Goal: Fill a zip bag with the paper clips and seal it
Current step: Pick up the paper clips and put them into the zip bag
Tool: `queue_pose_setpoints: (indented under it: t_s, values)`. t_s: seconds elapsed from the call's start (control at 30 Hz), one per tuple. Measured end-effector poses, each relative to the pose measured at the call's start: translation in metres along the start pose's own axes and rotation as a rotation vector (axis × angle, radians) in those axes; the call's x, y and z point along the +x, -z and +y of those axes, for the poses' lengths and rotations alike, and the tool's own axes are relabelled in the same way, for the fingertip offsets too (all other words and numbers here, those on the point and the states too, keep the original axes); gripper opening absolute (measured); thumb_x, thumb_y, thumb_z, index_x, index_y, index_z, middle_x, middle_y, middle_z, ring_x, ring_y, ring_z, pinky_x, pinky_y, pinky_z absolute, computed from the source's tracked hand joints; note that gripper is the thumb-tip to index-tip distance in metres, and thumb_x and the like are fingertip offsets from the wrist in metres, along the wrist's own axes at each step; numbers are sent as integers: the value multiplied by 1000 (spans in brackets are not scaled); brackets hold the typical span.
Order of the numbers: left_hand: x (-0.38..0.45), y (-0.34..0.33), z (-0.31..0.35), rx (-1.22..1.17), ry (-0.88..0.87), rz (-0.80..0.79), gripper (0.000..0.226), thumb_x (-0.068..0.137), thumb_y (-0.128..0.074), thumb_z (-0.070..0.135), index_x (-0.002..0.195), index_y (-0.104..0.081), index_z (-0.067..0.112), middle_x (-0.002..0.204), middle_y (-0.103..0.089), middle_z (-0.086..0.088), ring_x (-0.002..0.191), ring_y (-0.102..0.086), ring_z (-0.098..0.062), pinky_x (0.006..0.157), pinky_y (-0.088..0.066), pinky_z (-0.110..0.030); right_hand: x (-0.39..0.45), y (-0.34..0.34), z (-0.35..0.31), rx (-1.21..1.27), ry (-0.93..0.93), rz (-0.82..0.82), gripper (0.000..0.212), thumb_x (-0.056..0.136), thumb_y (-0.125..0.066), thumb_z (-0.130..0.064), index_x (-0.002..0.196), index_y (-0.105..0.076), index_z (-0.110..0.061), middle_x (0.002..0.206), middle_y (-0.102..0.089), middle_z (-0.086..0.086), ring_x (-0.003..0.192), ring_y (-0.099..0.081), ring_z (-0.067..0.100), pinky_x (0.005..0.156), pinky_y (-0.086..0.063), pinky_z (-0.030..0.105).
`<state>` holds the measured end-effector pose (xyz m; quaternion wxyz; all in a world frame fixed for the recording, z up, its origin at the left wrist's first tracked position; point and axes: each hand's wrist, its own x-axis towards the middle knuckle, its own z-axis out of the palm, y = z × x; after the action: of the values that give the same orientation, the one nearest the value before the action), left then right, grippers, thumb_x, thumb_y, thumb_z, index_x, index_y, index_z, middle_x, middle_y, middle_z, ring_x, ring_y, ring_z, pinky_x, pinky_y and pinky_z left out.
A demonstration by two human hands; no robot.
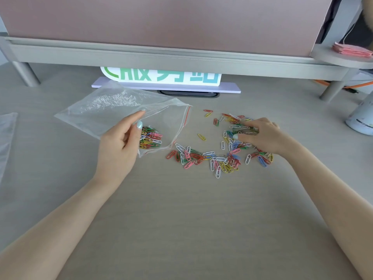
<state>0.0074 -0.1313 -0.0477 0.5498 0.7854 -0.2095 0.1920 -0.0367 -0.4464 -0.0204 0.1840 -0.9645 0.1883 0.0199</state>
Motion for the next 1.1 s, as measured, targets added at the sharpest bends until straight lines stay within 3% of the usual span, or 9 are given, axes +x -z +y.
queue_pose_setpoints:
  t_s: [0.17, 0.27, 0.33, 0.53, 0.63, 0.8, 0.93, 1.1]
  values:
    - [-1, 0, 1, 5, -3, 2, 31, 93, -44, 18, 116, -55, 36, 68, -53, -8, 49, -40, -13, 52, -38, -23, -4, -2, -5, 1, 67, -48, 65, 76, -65, -50, 134, -45, -28, 141, -34, 7, 132, -29, 30, 106, -28, 40]
    - [0, -1, 2, 4, -3, 6, 31, 91, -43, 20, 116, -55, 35, 68, -53, -8, 51, -40, -24, 53, -38, -30, -2, -3, -6, 103, 150, -23, 45, 79, -68, -34, 120, -60, -18, 129, -54, 6, 107, -52, 22, 93, -40, 34]
    - [0, -1, 3, 6, -4, 6, 31, 91, -42, 21, 116, -55, 35, 68, -53, -8, 54, -41, -27, 53, -38, -31, -3, -2, -8, 148, 185, -12, 29, 80, -68, -23, 107, -66, -15, 115, -62, 3, 84, -53, 16, 82, -42, 31]
    - [0, -2, 0, -2, 1, 7, 30, 92, -44, 21, 116, -56, 35, 62, -55, 5, 52, -41, -23, 53, -38, -27, -8, -4, -14, 230, 209, -17, 12, 81, -63, -10, 90, -69, -16, 80, -63, -7, 69, -56, 16, 70, -44, 29]
    - [0, -2, 0, -5, 2, 5, 31, 91, -43, 22, 116, -56, 35, 63, -55, 0, 51, -40, -21, 53, -38, -25, -7, -5, -14, 207, 227, -18, 14, 81, -63, -9, 93, -69, -13, 87, -64, -3, 63, -53, 7, 60, -42, 20]
    - [0, 0, 1, 8, -4, 0, 34, 90, -42, 20, 117, -55, 34, 69, -53, -7, 49, -38, -9, 53, -36, -17, -10, -6, -17, 148, 252, 26, 14, 81, -64, -14, 93, -70, -16, 88, -64, -5, 67, -55, 4, 63, -43, 21]
    - [0, 0, 1, 6, -5, 0, 33, 89, -42, 21, 118, -56, 31, 65, -53, -3, 50, -37, -11, 53, -35, -17, -14, -7, -22, 56, 333, 70, 14, 83, -60, -13, 93, -70, -14, 88, -61, -8, 81, -59, 15, 79, -50, 36]
    - [1, 0, 1, 17, -3, -1, 35, 89, -42, 21, 120, -58, 26, 59, -50, -10, 53, -39, -23, 53, -35, -20, -15, -6, -22, 66, 348, 82, 13, 83, -61, -12, 90, -72, -15, 86, -65, -5, 82, -61, 18, 81, -51, 40]
